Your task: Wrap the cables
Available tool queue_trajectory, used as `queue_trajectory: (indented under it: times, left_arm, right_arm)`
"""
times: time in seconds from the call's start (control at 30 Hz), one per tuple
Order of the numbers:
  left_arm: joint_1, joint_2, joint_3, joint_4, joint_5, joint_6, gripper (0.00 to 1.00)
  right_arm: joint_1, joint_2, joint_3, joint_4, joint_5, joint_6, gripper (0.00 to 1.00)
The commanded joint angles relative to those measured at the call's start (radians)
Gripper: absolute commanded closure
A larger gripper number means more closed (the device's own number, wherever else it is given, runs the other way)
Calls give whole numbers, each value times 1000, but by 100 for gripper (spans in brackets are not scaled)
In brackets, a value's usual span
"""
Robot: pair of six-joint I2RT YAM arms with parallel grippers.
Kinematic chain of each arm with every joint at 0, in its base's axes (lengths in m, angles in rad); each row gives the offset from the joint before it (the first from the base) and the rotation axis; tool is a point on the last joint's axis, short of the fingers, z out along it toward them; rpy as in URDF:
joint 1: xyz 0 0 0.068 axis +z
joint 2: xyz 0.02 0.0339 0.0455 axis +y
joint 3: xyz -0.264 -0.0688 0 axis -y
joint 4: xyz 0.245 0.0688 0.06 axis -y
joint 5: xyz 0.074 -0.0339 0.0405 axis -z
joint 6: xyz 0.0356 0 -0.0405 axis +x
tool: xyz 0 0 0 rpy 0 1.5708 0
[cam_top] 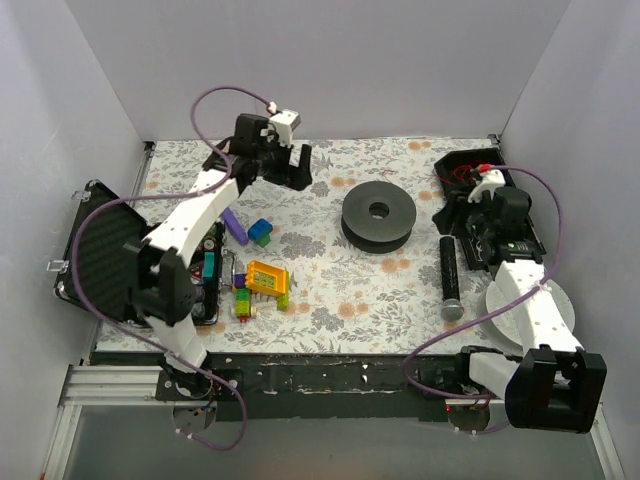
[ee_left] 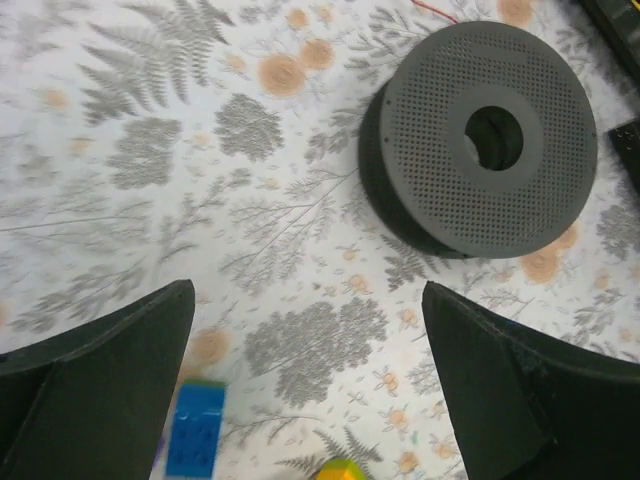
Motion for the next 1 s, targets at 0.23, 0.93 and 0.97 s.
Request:
queue_trajectory:
  times: [0.23, 0.93, 0.97]
  left_arm:
    - [19, -763, -761, 462, -692, 89, 2]
    - [90, -931, -1463, 1138, -687, 46, 2]
    - [91, -925, -1457, 1132, -688, 25, 2]
  right_arm:
    - [-135, -197, -337, 268, 141, 38, 39]
    - [-135, -444, -723, 729, 167, -48, 40]
    - [-135, -444, -724, 730, 166, -48, 40]
